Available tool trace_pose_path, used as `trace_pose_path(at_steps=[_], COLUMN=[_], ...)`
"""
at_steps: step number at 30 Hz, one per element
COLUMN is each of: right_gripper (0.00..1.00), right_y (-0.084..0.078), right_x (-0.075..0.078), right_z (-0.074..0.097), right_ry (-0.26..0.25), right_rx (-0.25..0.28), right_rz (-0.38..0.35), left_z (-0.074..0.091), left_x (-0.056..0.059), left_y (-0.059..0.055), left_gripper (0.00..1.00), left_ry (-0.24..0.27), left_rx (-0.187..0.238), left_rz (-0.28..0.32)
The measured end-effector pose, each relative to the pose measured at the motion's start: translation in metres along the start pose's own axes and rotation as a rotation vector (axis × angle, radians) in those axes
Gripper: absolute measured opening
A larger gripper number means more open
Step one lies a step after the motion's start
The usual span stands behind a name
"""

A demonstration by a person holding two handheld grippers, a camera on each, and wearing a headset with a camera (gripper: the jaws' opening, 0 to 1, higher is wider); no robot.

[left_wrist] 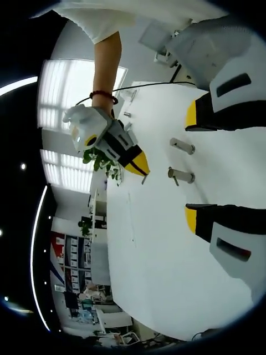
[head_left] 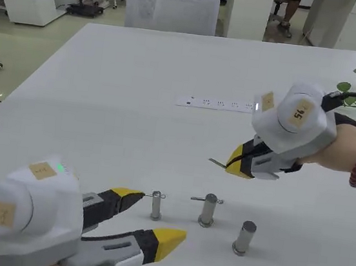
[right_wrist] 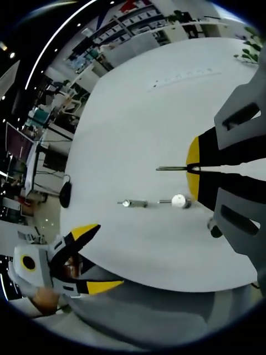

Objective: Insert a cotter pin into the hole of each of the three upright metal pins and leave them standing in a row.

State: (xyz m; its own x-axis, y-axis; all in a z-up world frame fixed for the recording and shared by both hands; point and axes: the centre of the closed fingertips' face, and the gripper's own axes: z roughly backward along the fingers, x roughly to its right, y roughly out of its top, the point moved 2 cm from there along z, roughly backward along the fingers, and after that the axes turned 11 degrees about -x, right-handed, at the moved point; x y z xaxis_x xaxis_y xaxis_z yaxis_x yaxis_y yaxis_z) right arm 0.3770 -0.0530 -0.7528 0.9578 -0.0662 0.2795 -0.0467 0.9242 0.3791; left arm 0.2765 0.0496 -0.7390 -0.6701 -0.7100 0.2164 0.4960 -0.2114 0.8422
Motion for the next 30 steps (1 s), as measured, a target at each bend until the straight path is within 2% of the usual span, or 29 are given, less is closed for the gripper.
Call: trace_pose_path(at_steps=[4,9,18,20,27,30], right_gripper=[0.03,0.03,0.03,0.03,0.03,0.03], right_y=[0.003,0.01,0.016,0.017,0.022,0.024], right_x=[-0.009,-0.023,-0.048,-0.054,-0.068,-0.073], right_z=[0.004,0.01,0.013,0.013,0.013,0.012], right_ry=[0.007,0.013,0.038,0.045,0.067,0.075], right_rx=[0.018,0.044,0.069,0.074,0.093,0.095], right_rz=[0.004,0.013,0.039,0.042,0.056,0.061], left_z=[-0.002,-0.005,-0.008,-0.01,-0.015,-0.017], left_x=[0.002,0.006,0.009,0.01,0.014,0.015], left_y=[0.005,0.007,0.008,0.009,0.008,0.007], left_gripper=[0.49,0.43,0.31,0.29,0.22,0.2], left_ry=[-0.013,-0.032,-0.071,-0.092,-0.125,-0.133], left_rx=[0.011,0.004,0.003,0.002,-0.009,-0.014], left_rz=[0.011,0.019,0.1,0.139,0.216,0.226])
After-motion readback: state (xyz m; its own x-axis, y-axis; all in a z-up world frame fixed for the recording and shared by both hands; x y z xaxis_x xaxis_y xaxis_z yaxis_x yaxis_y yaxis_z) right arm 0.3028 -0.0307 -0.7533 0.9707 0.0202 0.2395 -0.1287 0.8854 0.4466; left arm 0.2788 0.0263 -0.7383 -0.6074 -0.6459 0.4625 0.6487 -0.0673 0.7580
